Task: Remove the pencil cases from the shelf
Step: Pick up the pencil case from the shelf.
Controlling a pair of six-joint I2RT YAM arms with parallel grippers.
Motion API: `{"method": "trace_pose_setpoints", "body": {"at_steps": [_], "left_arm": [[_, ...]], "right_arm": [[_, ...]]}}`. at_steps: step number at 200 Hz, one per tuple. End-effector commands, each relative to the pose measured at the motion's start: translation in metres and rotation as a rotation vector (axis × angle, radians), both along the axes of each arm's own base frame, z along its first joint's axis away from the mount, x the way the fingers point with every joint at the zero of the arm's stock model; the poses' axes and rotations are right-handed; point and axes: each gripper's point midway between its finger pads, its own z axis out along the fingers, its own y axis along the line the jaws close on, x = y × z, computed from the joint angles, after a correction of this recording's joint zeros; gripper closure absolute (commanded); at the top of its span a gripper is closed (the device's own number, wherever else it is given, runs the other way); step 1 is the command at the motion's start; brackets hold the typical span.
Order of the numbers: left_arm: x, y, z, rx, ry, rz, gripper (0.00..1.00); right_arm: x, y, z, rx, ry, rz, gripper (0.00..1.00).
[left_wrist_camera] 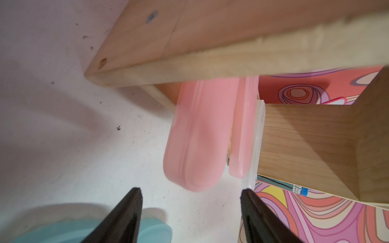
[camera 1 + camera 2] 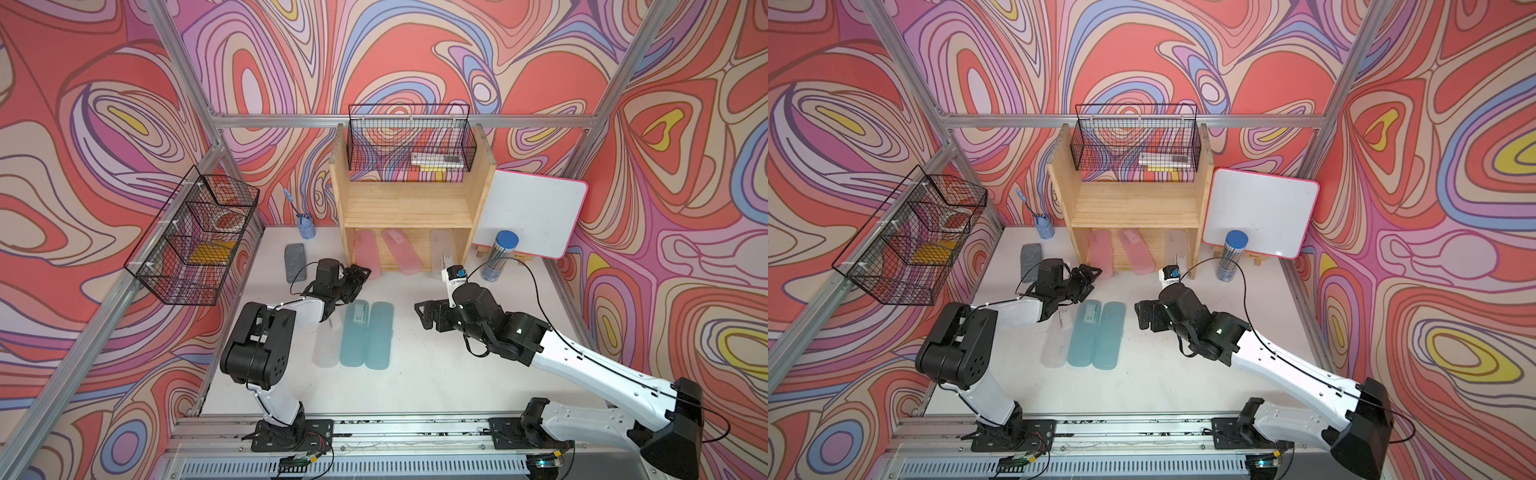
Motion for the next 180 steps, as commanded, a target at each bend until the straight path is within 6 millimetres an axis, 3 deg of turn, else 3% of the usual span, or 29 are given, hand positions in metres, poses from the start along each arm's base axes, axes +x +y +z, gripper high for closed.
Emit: {"method": "trace_pose_setpoints", "body": {"at_steps": [1, 55, 180], "left_arm": [[0.020, -0.009, 0.023, -0.047, -0.123, -0.046, 0.32], [0.030, -0.013, 0.018, -0.069, -0.125, -0.047, 0.43], [0.017, -0.013, 0.016, -0.099, -0.121, -0.053, 0.77]], "right_arm": [[-0.002, -0.013, -0.003, -0.029, -0.003, -0.028, 0.05], [-0.004, -0.019, -0.001, -0.035, -0.003, -0.047, 0.05], [-0.003, -0.019, -0.001, -0.014, -0.002, -0.062, 0.06]]}}
